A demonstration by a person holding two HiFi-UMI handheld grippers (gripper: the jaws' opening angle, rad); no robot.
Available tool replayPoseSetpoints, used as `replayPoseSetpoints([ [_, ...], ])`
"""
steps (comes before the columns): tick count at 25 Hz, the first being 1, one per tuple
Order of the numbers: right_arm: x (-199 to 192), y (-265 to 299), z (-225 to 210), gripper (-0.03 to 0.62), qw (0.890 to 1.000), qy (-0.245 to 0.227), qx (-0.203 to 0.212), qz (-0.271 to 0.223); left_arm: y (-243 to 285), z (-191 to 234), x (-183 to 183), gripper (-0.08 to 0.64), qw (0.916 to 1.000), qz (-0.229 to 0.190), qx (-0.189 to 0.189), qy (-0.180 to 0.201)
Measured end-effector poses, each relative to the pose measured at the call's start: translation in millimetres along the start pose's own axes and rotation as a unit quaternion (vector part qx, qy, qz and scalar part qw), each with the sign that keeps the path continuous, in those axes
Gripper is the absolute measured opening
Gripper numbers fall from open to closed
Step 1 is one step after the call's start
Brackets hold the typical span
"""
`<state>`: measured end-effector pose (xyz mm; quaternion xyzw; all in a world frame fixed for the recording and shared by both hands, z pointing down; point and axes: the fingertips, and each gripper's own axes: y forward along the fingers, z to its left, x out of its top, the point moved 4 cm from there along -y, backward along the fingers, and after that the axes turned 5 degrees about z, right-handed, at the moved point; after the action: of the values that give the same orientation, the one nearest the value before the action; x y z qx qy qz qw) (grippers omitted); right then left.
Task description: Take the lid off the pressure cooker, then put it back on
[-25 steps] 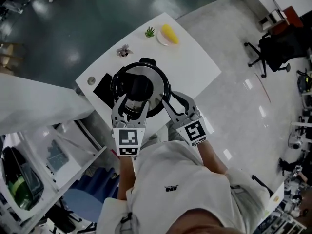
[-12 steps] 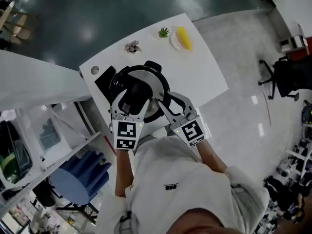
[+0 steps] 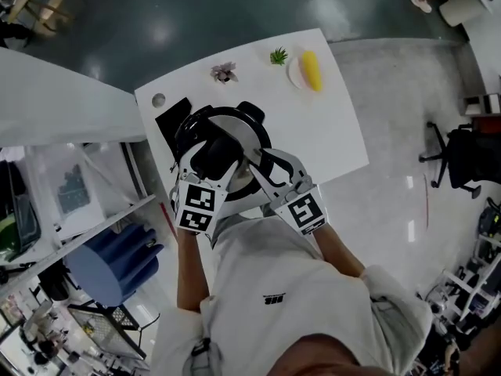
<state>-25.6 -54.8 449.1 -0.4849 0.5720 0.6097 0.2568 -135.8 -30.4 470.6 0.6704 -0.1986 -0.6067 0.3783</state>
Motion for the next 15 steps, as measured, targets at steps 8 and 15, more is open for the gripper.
replayPoseSetpoints([
  [8, -0.9, 5.0, -6.2, 0.115, 0.999, -0.020, 0.048, -0.003, 3.5, 0.1, -1.0, 0.287, 0.9995, 0.005, -0.029, -0.010],
  [15, 0.4, 7.6, -8.1, 0.115, 0.998, -0.043, 0.048, -0.024, 3.2, 0.5, -1.9, 0.287, 0.9993, 0.013, -0.034, -0.008],
])
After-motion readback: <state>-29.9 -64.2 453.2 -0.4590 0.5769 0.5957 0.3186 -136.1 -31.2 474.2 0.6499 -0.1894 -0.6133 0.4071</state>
